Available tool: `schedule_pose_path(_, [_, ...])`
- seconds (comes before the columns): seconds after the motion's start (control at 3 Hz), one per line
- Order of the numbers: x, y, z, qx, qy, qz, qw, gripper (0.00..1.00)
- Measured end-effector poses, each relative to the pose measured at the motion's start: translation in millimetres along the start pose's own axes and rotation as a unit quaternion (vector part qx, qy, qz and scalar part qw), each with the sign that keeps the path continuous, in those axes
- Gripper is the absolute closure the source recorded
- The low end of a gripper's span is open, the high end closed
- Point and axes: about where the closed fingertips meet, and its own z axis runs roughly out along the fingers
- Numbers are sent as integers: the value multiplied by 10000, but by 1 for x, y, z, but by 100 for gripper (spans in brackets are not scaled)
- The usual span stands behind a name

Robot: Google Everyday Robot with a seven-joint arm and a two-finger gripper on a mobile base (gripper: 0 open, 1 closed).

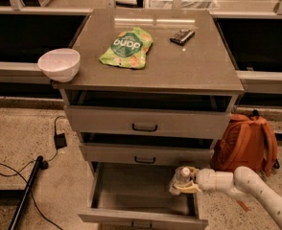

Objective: Place blue plastic bottle into bottom drawer

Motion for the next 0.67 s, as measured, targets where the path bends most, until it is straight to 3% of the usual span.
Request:
schedule_pose_path(0.33, [0, 0, 0, 0, -1, 0, 10000, 100])
schedule_pose_path(0.67, [38, 2, 15, 162, 281, 15, 9995, 100])
